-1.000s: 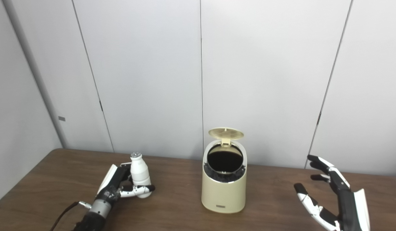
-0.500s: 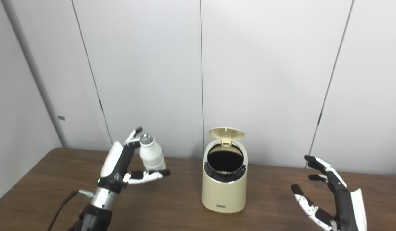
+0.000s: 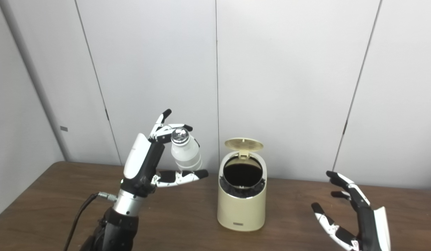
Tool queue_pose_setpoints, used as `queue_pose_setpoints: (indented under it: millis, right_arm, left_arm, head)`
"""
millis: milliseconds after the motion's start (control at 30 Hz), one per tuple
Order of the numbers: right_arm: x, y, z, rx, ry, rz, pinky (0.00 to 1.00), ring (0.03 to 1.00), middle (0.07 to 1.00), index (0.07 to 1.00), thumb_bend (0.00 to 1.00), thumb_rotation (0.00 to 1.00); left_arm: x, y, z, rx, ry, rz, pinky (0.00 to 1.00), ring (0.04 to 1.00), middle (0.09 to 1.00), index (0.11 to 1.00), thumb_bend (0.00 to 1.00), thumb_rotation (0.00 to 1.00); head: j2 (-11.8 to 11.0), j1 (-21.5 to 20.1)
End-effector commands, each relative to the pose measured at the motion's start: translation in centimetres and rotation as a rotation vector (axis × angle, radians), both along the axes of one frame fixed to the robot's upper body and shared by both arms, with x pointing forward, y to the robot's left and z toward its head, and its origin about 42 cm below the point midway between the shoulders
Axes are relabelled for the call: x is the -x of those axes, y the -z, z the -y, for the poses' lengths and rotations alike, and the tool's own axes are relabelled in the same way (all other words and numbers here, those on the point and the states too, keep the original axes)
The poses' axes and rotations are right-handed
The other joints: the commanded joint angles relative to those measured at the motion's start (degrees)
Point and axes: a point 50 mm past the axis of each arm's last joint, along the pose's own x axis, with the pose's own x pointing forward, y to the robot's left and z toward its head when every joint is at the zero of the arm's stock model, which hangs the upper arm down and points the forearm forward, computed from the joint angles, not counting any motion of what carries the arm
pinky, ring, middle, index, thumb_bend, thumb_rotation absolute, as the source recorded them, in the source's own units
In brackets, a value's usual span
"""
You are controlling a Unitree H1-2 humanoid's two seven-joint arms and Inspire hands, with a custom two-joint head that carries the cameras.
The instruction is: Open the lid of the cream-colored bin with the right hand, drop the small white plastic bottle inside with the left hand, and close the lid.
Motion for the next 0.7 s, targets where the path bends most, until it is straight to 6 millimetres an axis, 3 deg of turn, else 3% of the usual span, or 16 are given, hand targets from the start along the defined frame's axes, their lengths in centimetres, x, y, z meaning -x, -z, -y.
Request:
queue_pose_setpoints:
  millis: [0,167,667]
  right_arm:
    - [-0.5,-1.6,-0.4,0.005,-0.017,0.088,0.67,0.794,0.813,0.770,0.18,0.08]
    - [-0.7,-1.4,-0.4,0.000,-0.018,0.098,0.67,0.795,0.810,0.767,0.20,0.20]
    - [-1.4,-0.6,-0.8,-0.009,-0.021,0.115,0.68,0.794,0.806,0.775,0.23,0.30]
  left_arm:
    - [-0.5,-2.3,1.0,0.011,0.023,0.100,1.00,0.726,0.470,0.494,0.52,0.00]
    - [-1.4,-2.1,2.5,0.004,0.035,0.137,1.00,0.728,0.458,0.509,0.52,0.00]
    - [-4.5,0.3,5.4,-0.009,0.037,0.212,1.00,0.739,0.468,0.496,0.52,0.00]
  head:
    - [-0.1,-0.5]
    - [-0.3,-1.6]
    - [-0.7,-4.6]
